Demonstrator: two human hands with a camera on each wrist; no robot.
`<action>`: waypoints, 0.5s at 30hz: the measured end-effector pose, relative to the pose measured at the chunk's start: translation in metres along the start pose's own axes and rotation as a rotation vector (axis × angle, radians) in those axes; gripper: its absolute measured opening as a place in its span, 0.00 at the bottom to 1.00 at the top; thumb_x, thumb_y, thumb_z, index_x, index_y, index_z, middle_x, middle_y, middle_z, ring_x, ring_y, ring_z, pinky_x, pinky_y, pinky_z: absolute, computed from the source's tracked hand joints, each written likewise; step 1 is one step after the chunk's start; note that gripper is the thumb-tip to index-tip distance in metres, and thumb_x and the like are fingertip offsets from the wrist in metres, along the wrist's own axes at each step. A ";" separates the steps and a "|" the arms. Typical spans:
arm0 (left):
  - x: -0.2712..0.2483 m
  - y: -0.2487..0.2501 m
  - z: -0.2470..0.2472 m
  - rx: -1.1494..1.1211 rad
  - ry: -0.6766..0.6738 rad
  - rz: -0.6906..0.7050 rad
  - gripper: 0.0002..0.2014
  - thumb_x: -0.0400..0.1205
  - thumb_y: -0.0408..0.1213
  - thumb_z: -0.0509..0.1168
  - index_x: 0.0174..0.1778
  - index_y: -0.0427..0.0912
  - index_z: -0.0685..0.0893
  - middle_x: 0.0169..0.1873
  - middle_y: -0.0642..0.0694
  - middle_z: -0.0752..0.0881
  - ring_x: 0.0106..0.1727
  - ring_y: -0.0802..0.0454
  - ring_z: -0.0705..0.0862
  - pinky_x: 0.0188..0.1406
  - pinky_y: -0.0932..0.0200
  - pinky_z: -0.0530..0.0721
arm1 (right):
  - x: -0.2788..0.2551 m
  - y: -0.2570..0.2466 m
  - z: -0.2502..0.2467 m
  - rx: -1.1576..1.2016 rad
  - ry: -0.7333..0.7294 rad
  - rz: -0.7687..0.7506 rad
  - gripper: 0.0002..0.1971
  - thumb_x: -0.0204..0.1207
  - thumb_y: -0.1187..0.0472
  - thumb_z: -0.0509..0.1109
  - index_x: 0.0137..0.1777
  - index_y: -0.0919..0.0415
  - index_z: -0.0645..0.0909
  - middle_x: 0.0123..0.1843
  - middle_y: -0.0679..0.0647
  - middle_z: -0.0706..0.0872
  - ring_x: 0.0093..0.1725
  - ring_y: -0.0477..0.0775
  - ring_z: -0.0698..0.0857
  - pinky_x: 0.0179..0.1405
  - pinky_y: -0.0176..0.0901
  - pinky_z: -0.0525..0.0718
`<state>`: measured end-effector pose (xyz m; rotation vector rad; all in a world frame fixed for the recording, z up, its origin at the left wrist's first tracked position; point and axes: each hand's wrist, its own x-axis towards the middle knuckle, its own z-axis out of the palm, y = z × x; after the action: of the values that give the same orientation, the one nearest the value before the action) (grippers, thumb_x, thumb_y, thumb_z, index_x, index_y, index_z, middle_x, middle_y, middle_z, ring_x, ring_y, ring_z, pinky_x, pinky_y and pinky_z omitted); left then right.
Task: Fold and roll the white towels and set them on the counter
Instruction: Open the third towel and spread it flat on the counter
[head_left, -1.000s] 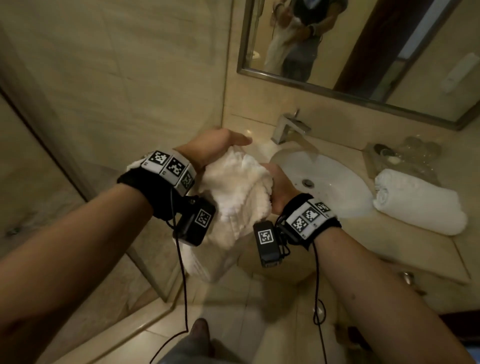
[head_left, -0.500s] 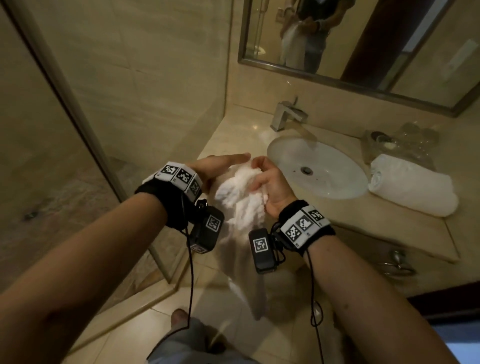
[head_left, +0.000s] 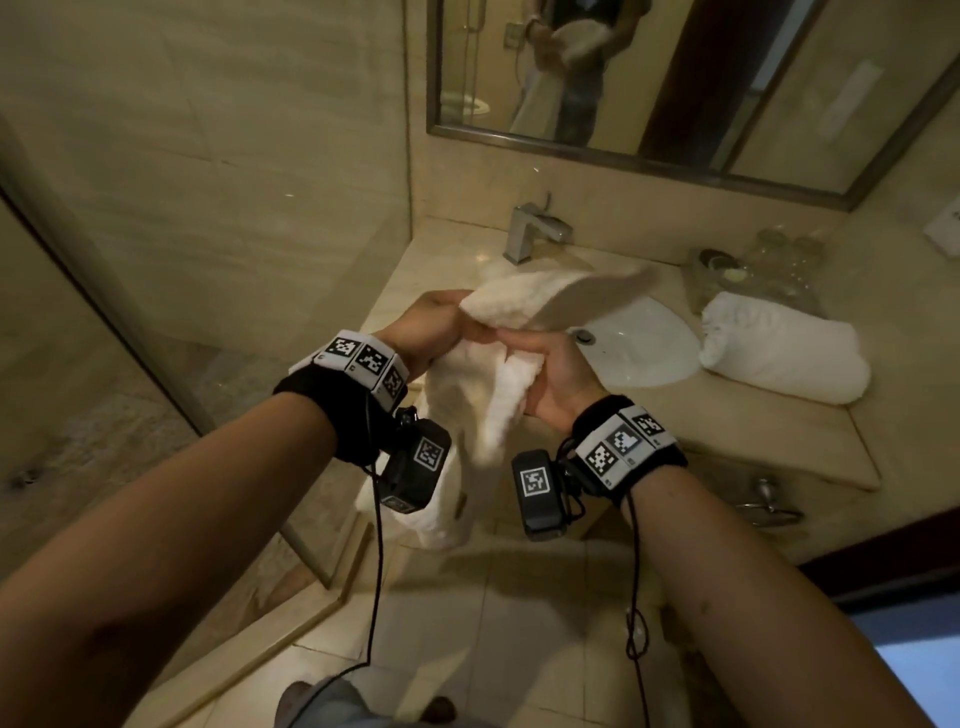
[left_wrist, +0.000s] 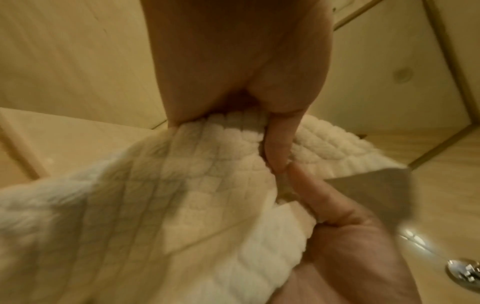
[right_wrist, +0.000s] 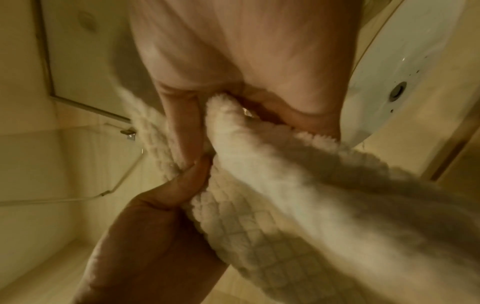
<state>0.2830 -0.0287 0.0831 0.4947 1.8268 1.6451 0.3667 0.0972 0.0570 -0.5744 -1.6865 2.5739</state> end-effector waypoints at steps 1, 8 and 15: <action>0.003 0.002 0.003 0.021 0.002 0.026 0.15 0.71 0.15 0.64 0.49 0.34 0.86 0.48 0.36 0.88 0.47 0.44 0.86 0.53 0.51 0.83 | 0.001 -0.003 0.001 -0.035 -0.003 -0.001 0.28 0.69 0.62 0.73 0.70 0.71 0.78 0.68 0.70 0.81 0.68 0.69 0.80 0.72 0.64 0.74; 0.019 0.011 -0.023 0.275 0.169 0.137 0.08 0.79 0.38 0.70 0.50 0.39 0.82 0.38 0.45 0.85 0.35 0.49 0.83 0.31 0.56 0.81 | 0.032 -0.011 0.009 -0.175 0.229 -0.113 0.40 0.59 0.36 0.81 0.68 0.57 0.79 0.64 0.56 0.86 0.62 0.56 0.85 0.61 0.58 0.83; 0.027 0.018 -0.070 0.472 0.245 0.111 0.18 0.69 0.55 0.77 0.35 0.44 0.81 0.31 0.48 0.85 0.31 0.55 0.83 0.35 0.57 0.82 | 0.052 -0.008 0.031 -0.300 0.200 -0.169 0.22 0.74 0.44 0.73 0.62 0.57 0.83 0.53 0.50 0.90 0.55 0.51 0.89 0.58 0.47 0.85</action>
<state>0.2139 -0.0603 0.0971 0.6238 2.4278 1.3847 0.3070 0.0834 0.0595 -0.6413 -1.9670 2.0892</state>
